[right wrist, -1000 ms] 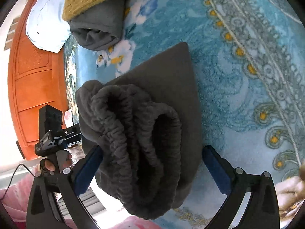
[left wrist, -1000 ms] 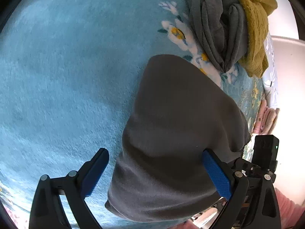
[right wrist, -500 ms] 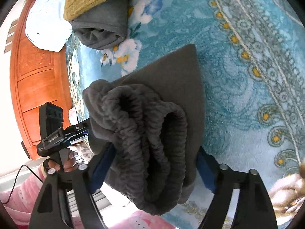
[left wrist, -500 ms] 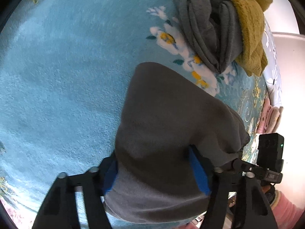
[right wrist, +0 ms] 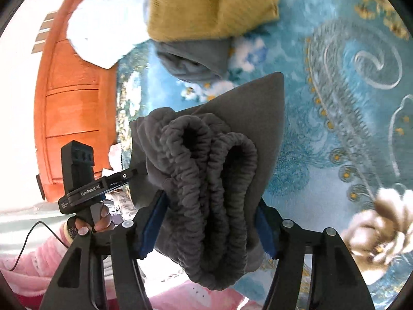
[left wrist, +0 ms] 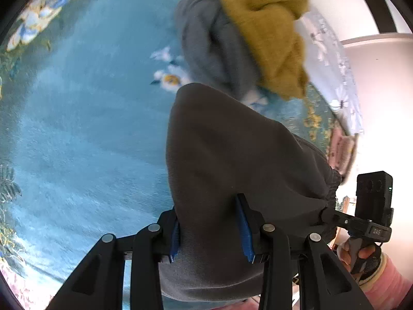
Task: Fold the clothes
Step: 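Carry the folded sweatpants with both grippers onto the folded pink fleece blanket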
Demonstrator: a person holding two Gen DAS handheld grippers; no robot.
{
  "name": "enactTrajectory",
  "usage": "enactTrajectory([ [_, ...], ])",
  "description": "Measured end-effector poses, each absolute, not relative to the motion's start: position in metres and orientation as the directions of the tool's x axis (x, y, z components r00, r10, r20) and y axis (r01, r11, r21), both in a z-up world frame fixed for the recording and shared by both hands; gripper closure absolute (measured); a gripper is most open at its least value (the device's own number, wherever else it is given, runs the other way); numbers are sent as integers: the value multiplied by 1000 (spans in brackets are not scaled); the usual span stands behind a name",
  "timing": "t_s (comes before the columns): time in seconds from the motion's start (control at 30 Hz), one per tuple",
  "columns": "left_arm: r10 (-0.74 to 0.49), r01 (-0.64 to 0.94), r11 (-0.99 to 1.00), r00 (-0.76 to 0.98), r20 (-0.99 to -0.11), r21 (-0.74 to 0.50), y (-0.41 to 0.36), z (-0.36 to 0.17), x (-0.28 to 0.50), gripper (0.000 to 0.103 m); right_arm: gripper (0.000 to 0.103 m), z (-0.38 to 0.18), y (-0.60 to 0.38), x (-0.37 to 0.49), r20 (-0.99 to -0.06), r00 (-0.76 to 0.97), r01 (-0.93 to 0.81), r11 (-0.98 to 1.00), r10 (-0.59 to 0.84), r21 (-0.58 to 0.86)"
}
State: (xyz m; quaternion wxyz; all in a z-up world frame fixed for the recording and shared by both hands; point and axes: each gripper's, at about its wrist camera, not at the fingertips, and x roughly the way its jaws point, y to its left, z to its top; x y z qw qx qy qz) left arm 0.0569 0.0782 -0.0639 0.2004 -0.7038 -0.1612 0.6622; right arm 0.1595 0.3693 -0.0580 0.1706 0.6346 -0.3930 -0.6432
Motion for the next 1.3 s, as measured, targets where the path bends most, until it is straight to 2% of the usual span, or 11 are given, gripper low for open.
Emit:
enactTrajectory([
  [0.5,542,-152,-838,-114,-832,-525,87,85,127,63,37,73,407,221,-653,-303,-105,-657,-694,746],
  [0.77,626,-240,-773,-132,-769,-588,81,109,148,63,37,130,397,270,-652,-433,-98,-686,-623,721],
  [1.0,701,-304,-700,-123,-702,-646,74,132,172,65,37,154,391,323,-670,-518,-192,-691,-532,697],
  [1.3,709,-400,-650,-15,-705,-646,157,145,191,65,37,162,426,406,-664,-611,-306,-645,-430,700],
])
